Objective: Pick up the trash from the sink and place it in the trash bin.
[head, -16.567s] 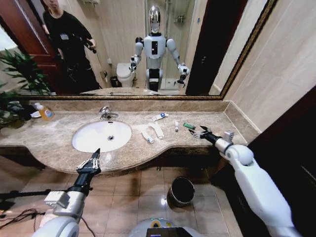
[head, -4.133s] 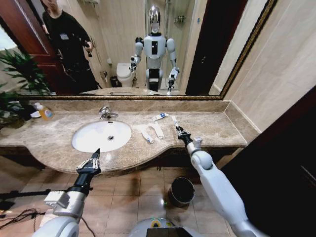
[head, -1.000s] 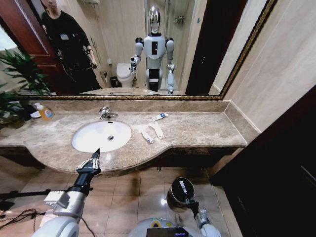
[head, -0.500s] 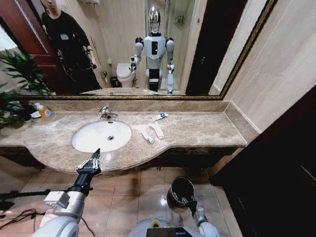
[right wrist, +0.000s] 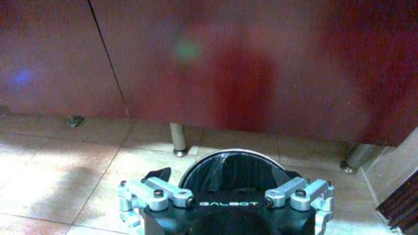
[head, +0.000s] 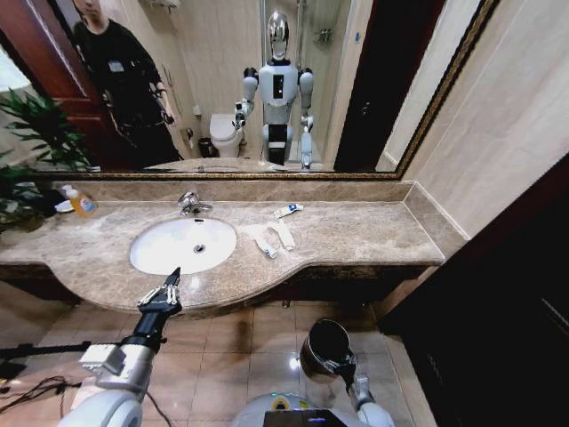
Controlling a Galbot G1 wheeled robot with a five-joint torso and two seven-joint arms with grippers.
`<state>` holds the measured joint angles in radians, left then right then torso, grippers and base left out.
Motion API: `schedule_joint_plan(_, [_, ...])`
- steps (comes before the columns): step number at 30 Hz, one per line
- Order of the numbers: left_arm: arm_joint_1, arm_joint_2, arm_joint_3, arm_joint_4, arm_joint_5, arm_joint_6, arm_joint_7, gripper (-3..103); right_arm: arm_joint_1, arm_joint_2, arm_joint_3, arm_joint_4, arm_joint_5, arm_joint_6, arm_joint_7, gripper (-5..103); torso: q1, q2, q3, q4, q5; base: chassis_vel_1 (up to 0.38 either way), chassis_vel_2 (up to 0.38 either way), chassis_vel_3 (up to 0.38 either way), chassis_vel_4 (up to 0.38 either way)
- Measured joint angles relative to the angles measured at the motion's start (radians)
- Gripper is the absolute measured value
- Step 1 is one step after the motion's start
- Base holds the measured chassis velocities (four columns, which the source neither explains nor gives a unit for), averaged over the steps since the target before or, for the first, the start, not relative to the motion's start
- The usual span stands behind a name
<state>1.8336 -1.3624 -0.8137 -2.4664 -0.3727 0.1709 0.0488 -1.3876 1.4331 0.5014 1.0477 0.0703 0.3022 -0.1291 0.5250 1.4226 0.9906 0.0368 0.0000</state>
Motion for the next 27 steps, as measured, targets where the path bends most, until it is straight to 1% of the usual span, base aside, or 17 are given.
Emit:
schedule_joint_plan(7, [0.000,0.000,0.000,0.000,0.000,0.000,0.000,0,-0.007,0.000,0.000,0.033,0.001,-0.010,0.017,100,0.000,0.000,0.000,0.0000,0.0000,0.000,0.000,0.000,0.000])
schedule_joint_plan(11, [0.000,0.000,0.000,0.000,0.000,0.000,0.000,0,-0.029,-0.011,0.001,0.087,0.006,-0.013,0.026,100,0.000,0.000,0.000,0.0000,0.0000,0.000,0.000,0.000,0.000])
schedule_joint_plan(14, [0.000,0.000,0.000,0.000,0.000,0.000,0.000,0,-0.068,-0.029,0.001,0.176,0.013,-0.013,0.031,100,0.000,0.000,0.000,0.0000,0.0000,0.000,0.000,0.000,0.000])
schedule_joint_plan(15, [0.000,0.000,0.000,0.000,0.000,0.000,0.000,0,-0.068,-0.029,0.001,0.176,0.013,-0.013,0.031,100,0.000,0.000,0.000,0.0000,0.0000,0.000,0.000,0.000,0.000])
schedule_joint_plan(19, [0.000,0.000,0.000,0.000,0.000,0.000,0.000,0,-0.113,-0.050,0.001,0.285,0.024,-0.012,0.049,100,0.000,0.000,0.000,0.0000,0.0000,0.000,0.000,0.000,0.000])
schedule_joint_plan(20, [0.000,0.000,0.000,0.000,0.000,0.000,0.000,0,-0.113,-0.050,0.001,0.285,0.024,-0.012,0.049,100,0.000,0.000,0.000,0.0000,0.0000,0.000,0.000,0.000,0.000])
schedule_joint_plan(21, [0.000,0.000,0.000,0.000,0.000,0.000,0.000,0,-0.133,-0.056,0.004,0.336,0.030,-0.012,0.063,100,0.000,0.000,0.000,-0.0001,0.0001,0.000,0.000,0.000,0.000])
schedule_joint_plan(23, [0.000,0.000,0.000,0.000,0.000,0.000,0.000,0,-0.158,-0.063,0.009,0.392,0.037,0.000,0.081,100,0.000,0.000,0.000,0.0000,0.0000,0.000,0.000,0.000,0.000])
schedule_joint_plan(24, [0.000,0.000,0.000,0.000,0.000,0.000,0.000,0,-0.158,-0.063,0.009,0.392,0.037,0.000,0.081,100,0.000,0.000,0.000,0.0000,0.0000,0.000,0.000,0.000,0.000])
schedule_joint_plan(25, [0.000,0.000,0.000,0.000,0.000,0.000,0.000,0,-0.175,-0.067,0.013,0.420,0.038,0.016,0.089,100,0.000,0.000,0.000,0.0001,0.0001,0.000,0.000,0.000,0.000])
schedule_joint_plan(27, [0.000,0.000,0.000,0.000,0.000,0.000,0.000,0,-0.216,-0.081,0.027,0.469,0.023,0.090,0.099,100,0.000,0.000,0.000,0.0000,0.0000,0.000,0.000,0.000,0.000])
